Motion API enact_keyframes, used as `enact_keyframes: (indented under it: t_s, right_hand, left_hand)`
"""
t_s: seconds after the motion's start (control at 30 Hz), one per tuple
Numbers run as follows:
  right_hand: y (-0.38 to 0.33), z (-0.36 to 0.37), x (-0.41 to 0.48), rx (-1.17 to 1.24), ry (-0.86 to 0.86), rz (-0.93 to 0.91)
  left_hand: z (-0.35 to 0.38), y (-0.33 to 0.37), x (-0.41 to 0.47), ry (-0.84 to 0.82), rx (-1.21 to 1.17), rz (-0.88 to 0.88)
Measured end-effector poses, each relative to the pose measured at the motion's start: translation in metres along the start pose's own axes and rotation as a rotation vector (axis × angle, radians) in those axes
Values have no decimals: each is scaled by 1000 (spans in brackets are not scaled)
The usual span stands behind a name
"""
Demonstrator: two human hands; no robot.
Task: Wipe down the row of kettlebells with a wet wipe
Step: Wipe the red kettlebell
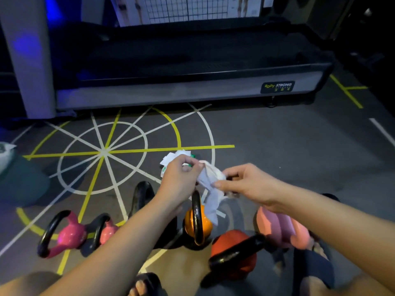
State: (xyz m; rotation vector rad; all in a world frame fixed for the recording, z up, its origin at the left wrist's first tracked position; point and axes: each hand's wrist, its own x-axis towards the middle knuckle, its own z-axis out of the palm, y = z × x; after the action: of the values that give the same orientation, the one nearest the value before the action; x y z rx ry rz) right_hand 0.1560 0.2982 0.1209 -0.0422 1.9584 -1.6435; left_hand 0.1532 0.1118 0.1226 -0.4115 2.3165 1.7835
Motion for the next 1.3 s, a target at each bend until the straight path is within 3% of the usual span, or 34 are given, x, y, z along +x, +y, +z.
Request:
enact_keyframes:
  t_s: [0.27, 0.4, 0.47, 0.6, 0.77, 0.97, 1.13, 1.23, 1.3]
  right_hand:
    - [4, -8, 11, 269, 278, 81]
    - [9, -20, 7, 295, 322, 83]
    - [15, -29, 1, 353, 340, 109]
    - [27, -29, -17, 541, 190, 213]
    - [45, -33, -34, 568, 439, 123]
    - [44, -38, -60, 718, 470, -31]
    - [44, -39, -68, 695, 425, 146]
    - [53, -37, -67, 342, 457, 106]
    - [54, -33, -68, 190, 420, -4]
  left_hand:
    - [18, 3, 21, -306, -447, -285]
    - [29, -8, 27, -500, -324, -206]
    - [37, -16, 30, -488, -317, -180]
    - [48, -21, 37, -438, -238, -138]
    - [69, -9, 35, -593, -195, -102]
    - [75, -4, 27, -709, -333, -133]
    - [61, 0, 15, -771, -34, 215]
    - [59, -2, 8, -688, 62, 291]
    - [60, -7, 6, -567, 167, 440]
